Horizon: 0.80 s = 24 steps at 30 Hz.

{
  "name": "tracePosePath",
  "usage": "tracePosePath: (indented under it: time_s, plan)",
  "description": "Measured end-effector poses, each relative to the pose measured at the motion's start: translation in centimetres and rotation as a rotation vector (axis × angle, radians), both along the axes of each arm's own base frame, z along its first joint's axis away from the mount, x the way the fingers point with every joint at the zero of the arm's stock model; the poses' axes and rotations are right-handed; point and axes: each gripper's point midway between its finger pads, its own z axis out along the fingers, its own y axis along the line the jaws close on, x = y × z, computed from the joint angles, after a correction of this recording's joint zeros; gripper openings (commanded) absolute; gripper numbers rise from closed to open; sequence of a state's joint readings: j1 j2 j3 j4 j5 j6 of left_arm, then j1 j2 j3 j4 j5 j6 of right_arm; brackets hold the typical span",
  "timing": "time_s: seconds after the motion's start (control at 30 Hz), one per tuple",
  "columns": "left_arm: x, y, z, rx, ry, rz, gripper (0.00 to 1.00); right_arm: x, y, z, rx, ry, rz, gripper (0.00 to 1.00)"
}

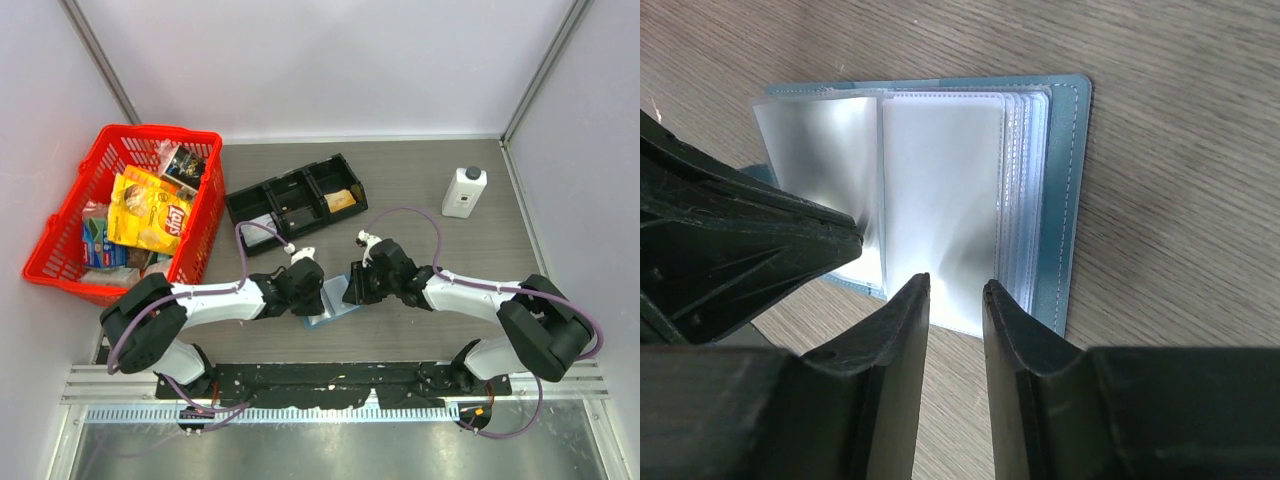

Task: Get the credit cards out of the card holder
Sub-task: Remove the credit card from the card holder.

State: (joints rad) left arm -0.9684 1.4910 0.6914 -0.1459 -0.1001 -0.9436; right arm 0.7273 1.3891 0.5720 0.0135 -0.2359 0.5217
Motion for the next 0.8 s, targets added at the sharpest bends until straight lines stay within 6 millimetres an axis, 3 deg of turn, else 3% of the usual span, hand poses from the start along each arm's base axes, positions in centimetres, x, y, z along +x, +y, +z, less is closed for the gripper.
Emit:
tracePosePath:
  time_s: [0.47, 0.8]
  plan:
    - [-0.7, 1.9, 0.0, 0.041, 0.009, 0.033, 0.11, 0.1, 0.0, -0.1, -0.017, -0.015, -0.008, 0.33]
    - [-0.7, 1.7, -0.2, 0.036, 0.016, 0.037, 0.09, -0.4, 0.0, -0.3, -0.022, -0.005, 0.008, 0.33]
